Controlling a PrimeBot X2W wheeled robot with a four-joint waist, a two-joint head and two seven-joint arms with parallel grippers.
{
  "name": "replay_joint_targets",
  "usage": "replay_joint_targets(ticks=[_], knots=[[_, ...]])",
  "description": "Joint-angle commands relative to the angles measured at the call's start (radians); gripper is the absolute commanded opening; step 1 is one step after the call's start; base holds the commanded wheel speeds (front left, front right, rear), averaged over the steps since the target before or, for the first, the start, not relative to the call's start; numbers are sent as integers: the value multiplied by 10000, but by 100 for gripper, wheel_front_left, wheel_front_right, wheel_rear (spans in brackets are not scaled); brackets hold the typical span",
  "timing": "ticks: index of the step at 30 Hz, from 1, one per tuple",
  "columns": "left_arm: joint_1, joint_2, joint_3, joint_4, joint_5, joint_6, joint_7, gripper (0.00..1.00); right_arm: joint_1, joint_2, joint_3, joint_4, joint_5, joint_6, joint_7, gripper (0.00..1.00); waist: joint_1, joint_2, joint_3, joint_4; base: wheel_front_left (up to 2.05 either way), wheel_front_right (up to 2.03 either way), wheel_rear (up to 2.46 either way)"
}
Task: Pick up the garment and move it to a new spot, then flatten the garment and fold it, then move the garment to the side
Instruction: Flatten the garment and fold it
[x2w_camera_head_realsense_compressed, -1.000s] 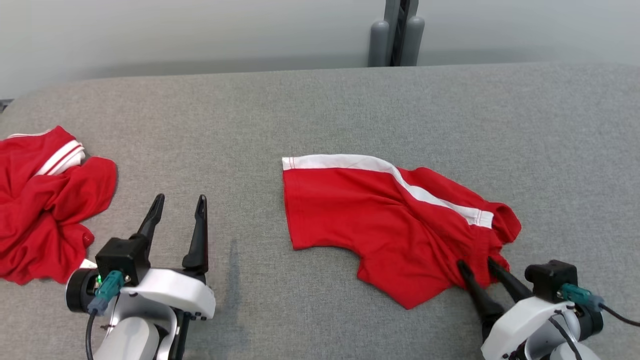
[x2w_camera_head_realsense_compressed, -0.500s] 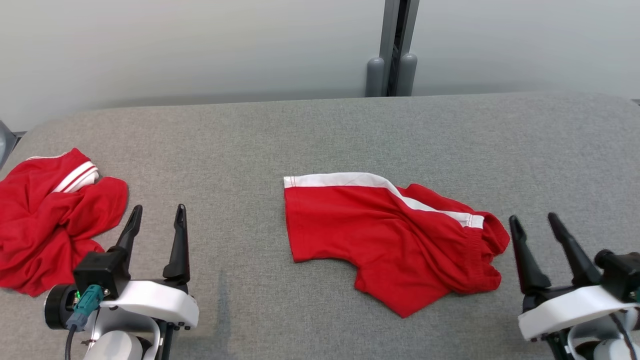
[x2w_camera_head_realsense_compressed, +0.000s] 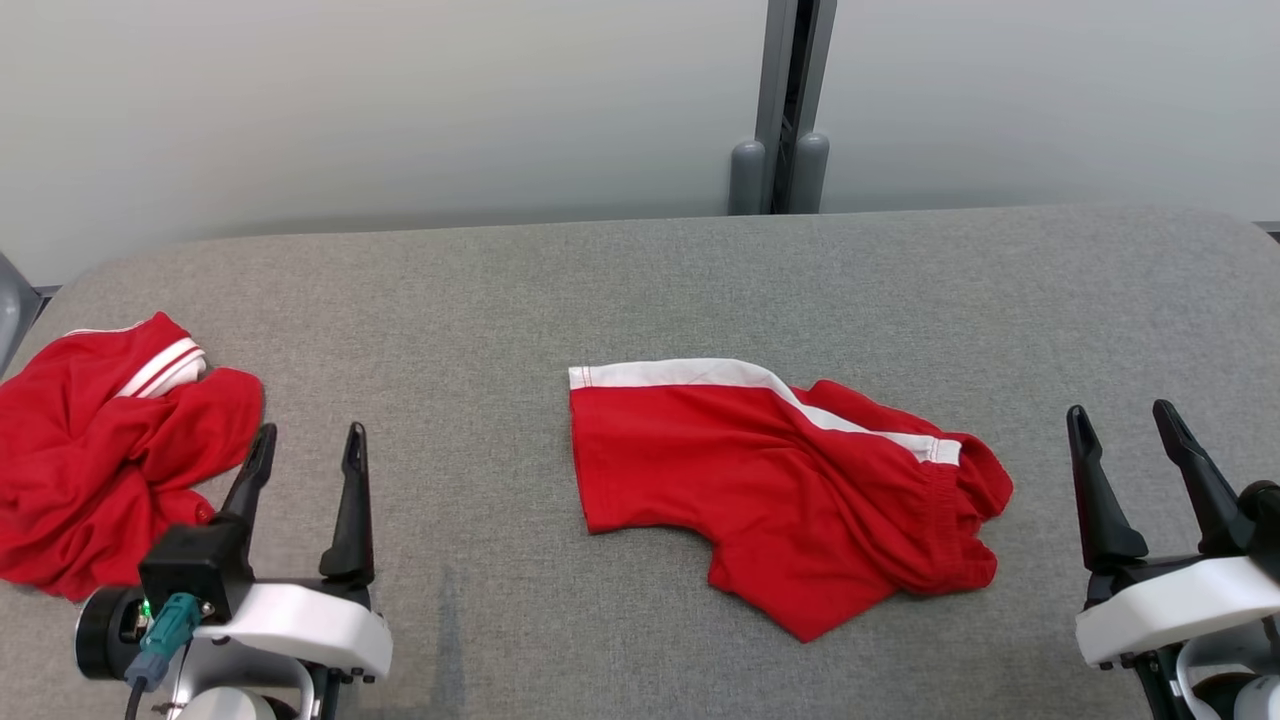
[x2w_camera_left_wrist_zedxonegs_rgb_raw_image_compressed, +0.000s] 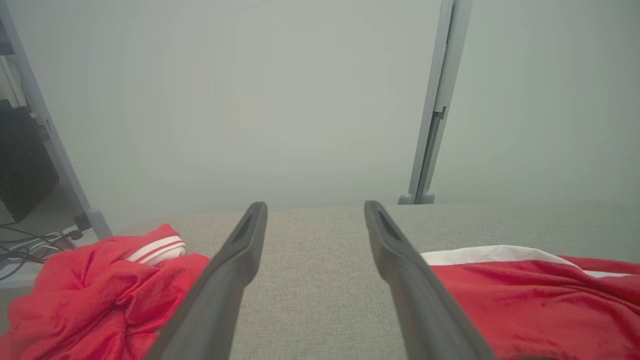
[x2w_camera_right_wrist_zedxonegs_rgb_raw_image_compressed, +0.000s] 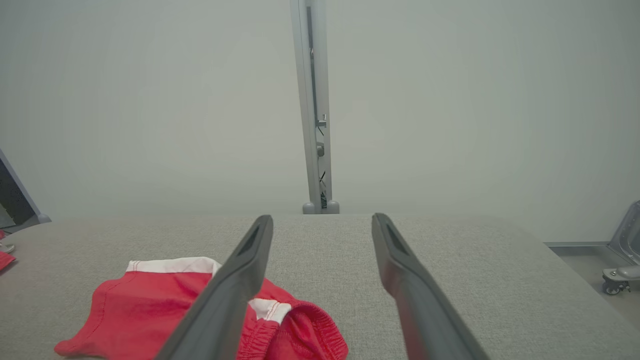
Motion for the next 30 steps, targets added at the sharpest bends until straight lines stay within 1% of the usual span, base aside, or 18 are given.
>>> replay_joint_targets(ticks=[1, 24, 27, 30], knots=[[86, 41, -22, -55, 82, 72, 27, 100, 128, -16, -18, -105, -2, 5, 73, 100, 0, -1, 3, 8, 0, 0, 0], [47, 97, -181, -130, 24, 177, 116, 100, -57, 42, -12, 6, 111, 5, 131, 100, 0, -1, 114, 129, 0, 0, 0], [-80, 68, -232, -95, 14, 107, 127, 100, -95, 39, 13, 25, 122, 5, 122, 100, 0, -1, 148, 105, 0, 0, 0], [-337, 92, -349, -33, -2, -97, 205, 100, -178, 51, 63, 18, 149, 5, 123, 100, 0, -1, 246, 18, 0, 0, 0]])
